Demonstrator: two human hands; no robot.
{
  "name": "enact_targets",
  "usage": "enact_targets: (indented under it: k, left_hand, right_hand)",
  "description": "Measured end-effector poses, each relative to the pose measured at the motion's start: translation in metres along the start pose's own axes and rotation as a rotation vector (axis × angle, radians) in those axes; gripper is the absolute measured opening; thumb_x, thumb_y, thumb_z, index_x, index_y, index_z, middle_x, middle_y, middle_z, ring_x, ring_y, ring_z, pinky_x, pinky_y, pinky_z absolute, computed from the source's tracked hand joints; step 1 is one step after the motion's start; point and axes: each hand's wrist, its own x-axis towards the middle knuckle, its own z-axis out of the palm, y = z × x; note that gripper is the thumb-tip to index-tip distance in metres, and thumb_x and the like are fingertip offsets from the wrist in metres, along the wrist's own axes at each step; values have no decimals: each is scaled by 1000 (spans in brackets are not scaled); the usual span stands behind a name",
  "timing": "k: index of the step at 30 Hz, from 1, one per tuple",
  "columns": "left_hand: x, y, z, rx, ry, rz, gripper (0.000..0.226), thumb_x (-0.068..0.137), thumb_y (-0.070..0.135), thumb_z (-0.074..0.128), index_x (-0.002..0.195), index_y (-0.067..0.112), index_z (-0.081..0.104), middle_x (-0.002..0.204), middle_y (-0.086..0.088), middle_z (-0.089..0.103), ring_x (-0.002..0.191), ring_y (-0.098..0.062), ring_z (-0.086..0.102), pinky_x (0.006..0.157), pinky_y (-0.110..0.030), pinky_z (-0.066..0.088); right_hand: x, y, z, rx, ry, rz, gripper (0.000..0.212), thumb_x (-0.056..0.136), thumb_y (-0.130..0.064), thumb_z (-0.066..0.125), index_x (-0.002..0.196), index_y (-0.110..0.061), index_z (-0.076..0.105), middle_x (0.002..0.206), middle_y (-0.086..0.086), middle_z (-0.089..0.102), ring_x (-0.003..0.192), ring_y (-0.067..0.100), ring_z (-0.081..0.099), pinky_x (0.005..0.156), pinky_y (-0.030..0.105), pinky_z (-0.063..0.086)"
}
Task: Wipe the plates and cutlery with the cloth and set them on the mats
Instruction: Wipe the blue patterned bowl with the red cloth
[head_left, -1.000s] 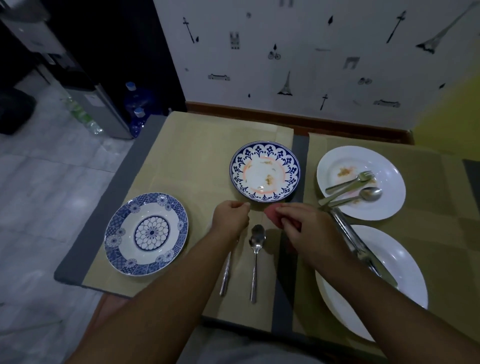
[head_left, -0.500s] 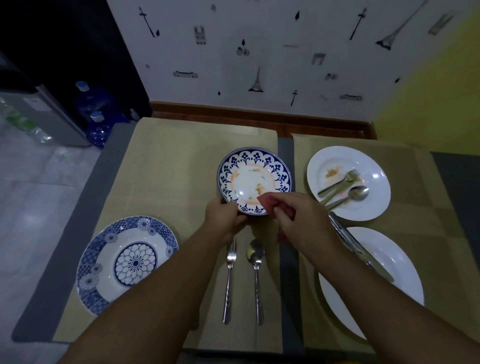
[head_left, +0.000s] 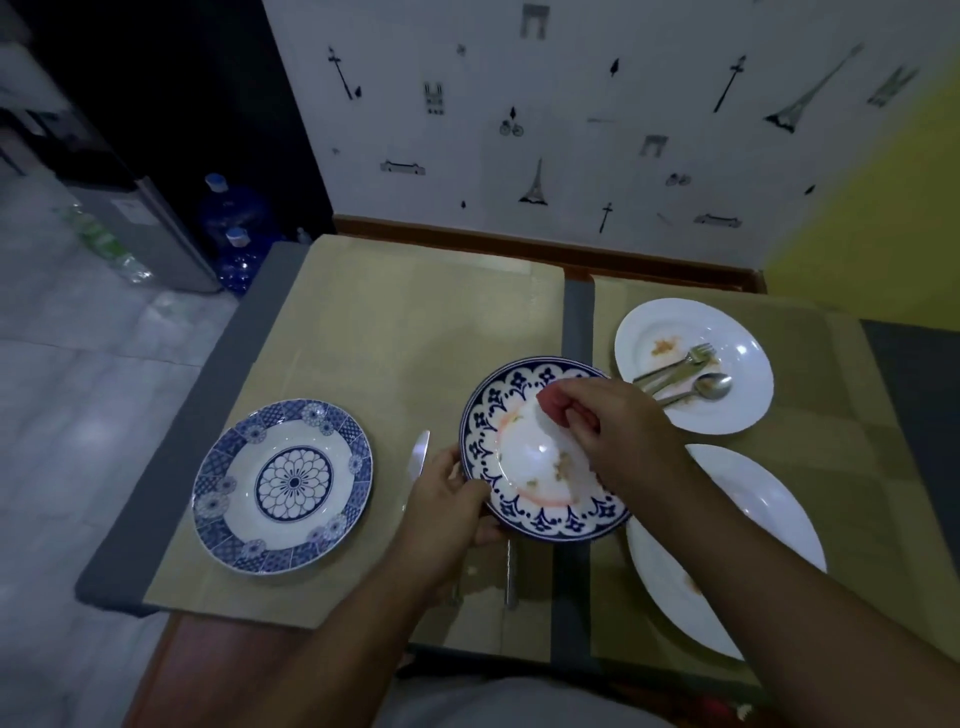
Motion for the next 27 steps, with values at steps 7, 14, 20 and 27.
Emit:
enact_targets:
  k: [7,14,20,27]
  left_hand:
    - [-28,-6,6,84,-26,62,48,96,-7,47,134,21,56,107,-16,76,95,-41,74,80,-64,59]
    - [-35,-1,5,49,-32,70,46,96,-6,53,134,20,58,111,-17,75,98,-44,72,82,-66,57]
    - [-39,-2,6,47,-67,67,46,97,-4,53,135,22,57,113,-14,75,98,-40,74,82,-63,58]
    - [-38,0,5,51,-96,35,48,95,-9,53,132,20,60,110,-18,75,99,-40,73,85,-61,58]
  right_hand:
    - [-20,-30,23,-120,-200,-20,42,76,-18,74,115,-30,64,119,-4,66,109,19,59,92,43,50]
    - [-71,-44,8,-281,-275,-221,44,74,-33,76,117,-33,67,121,-13,66,116,15,56,100,43,42]
    - [-92,-47,3,-329,-305,-163,48,83,-32,60,130,-36,57,136,-15,56,122,20,50,94,43,45]
    - [-66,-37,11,-201,-394,-195,55,86,-26,59,137,-38,44,146,-11,44,128,20,38,100,44,41]
